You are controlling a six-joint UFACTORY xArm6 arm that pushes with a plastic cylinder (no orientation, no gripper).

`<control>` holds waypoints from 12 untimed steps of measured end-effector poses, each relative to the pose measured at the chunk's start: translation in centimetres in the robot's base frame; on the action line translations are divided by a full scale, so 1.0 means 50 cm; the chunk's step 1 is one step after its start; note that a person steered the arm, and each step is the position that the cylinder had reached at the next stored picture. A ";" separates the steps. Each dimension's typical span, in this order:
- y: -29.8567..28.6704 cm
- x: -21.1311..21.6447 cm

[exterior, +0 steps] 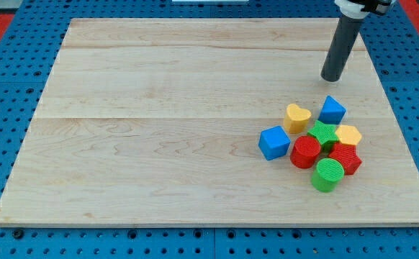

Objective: Push the yellow heart into the group of blocks

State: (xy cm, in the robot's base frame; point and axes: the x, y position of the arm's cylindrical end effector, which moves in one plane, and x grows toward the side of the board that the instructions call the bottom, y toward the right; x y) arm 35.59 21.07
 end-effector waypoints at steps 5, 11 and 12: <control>0.023 0.113; -0.248 0.140; -0.211 0.104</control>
State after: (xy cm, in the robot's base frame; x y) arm 40.77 10.52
